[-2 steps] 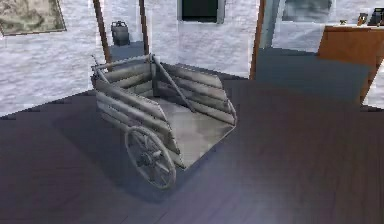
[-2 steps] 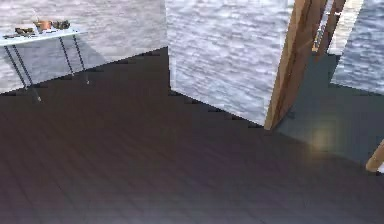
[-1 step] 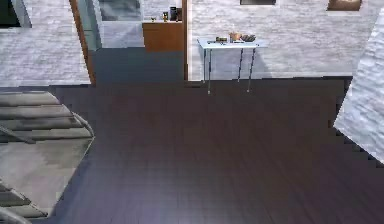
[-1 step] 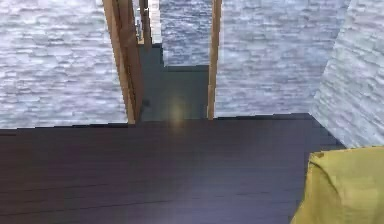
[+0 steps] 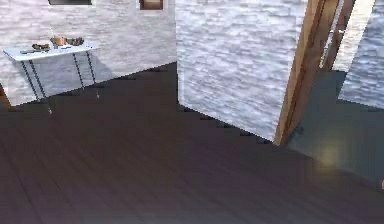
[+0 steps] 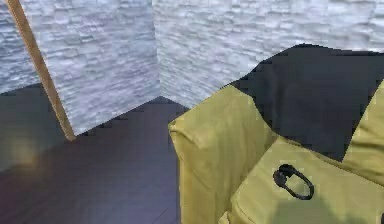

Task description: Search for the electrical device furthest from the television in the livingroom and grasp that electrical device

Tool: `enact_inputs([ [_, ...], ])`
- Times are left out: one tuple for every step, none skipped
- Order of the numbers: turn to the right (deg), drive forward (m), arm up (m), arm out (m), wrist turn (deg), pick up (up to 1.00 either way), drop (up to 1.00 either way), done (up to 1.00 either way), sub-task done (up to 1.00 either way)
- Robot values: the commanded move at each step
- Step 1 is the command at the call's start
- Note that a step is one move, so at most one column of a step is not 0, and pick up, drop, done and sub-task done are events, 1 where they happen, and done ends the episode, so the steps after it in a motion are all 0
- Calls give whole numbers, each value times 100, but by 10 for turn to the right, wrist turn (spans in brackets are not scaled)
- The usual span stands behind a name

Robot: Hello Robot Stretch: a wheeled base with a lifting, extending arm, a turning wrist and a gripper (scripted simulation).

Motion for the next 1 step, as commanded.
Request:
enact_inputs([
  [330, 0, 0, 0, 0, 0, 0, 0, 0],
])
